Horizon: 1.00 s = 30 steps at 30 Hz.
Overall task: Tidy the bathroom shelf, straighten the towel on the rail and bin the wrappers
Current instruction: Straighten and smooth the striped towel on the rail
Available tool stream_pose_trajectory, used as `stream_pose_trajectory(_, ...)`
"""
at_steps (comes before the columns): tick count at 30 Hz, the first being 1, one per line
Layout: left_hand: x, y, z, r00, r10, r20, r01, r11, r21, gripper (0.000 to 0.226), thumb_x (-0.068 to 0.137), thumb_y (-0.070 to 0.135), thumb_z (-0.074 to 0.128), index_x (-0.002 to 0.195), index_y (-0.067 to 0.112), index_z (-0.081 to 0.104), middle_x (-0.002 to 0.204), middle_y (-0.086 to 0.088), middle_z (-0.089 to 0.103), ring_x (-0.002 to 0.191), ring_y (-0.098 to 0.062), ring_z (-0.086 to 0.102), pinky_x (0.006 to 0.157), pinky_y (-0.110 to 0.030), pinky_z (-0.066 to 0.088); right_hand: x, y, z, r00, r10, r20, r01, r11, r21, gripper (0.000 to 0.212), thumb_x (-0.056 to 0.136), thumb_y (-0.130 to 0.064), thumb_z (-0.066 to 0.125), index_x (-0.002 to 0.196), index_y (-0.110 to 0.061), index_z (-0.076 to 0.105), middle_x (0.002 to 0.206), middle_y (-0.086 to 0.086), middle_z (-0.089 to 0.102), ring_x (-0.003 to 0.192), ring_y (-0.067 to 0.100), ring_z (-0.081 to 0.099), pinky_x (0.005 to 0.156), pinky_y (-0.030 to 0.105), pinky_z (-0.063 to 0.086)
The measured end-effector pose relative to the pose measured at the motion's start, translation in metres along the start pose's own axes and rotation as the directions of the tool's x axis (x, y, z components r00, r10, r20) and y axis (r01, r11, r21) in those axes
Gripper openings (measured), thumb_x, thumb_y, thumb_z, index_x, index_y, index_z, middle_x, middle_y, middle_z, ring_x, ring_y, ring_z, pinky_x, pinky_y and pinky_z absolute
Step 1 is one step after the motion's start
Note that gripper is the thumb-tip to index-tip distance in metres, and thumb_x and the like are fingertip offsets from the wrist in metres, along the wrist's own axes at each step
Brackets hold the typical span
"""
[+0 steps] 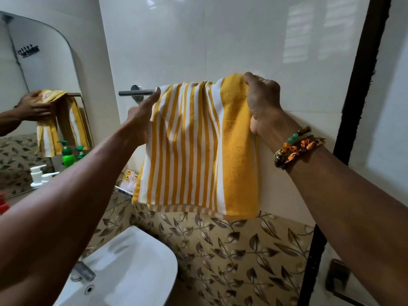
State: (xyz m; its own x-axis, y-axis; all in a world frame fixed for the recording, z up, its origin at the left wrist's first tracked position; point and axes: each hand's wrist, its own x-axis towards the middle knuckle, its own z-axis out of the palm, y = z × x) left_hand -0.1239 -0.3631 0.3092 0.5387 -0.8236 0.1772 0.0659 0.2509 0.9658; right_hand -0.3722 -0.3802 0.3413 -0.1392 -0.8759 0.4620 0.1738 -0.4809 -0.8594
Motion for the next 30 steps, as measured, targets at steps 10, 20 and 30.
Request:
stream_pose_trajectory(10, 0.025, 0.015, 0.004, 0.983, -0.014, 0.186, 0.003, 0.998, 0.061, 0.059, 0.083, 0.068, 0.061, 0.119, 0.023, 0.07, 0.112, 0.001, 0.076, 0.101, -0.019, 0.073, 0.086, -0.038, 0.057, 0.011, -0.001, -0.003, 0.998, -0.051, 0.027, 0.053, 0.995, -0.081, 0.049, 0.091, -0.022, 0.055, 0.053, -0.021, 0.025, 0.042, -0.015, 0.022, 0.048, 0.011, 0.024, 0.05, 0.026, 0.025)
stream_pose_trajectory(20, 0.085, 0.017, -0.003, 0.971, -0.02, 0.237, 0.011, 0.999, 0.04, 0.062, 0.078, 0.027, 0.074, 0.135, 0.014, 0.055, 0.125, -0.011, 0.068, 0.108, -0.026, 0.069, 0.084, -0.04, 0.058, 0.016, -0.013, 0.008, 0.991, -0.086, -0.107, 0.05, 0.951, -0.305, 0.039, 0.089, -0.027, 0.055, 0.058, -0.018, 0.033, 0.057, -0.004, 0.03, 0.051, 0.013, 0.031, 0.052, 0.028, 0.028)
stream_pose_trajectory(30, 0.119, 0.026, -0.033, 0.951, 0.0, 0.309, 0.041, 0.991, -0.126, 0.051, 0.081, 0.029, 0.076, 0.127, 0.011, 0.06, 0.129, -0.005, 0.065, 0.101, -0.021, 0.073, 0.091, -0.041, 0.057, 0.011, -0.009, 0.017, 0.974, -0.099, -0.203, 0.023, 0.938, -0.345, 0.02, 0.074, -0.027, 0.065, 0.084, -0.014, 0.054, 0.082, 0.005, 0.044, 0.073, 0.018, 0.046, 0.061, 0.034, 0.041)
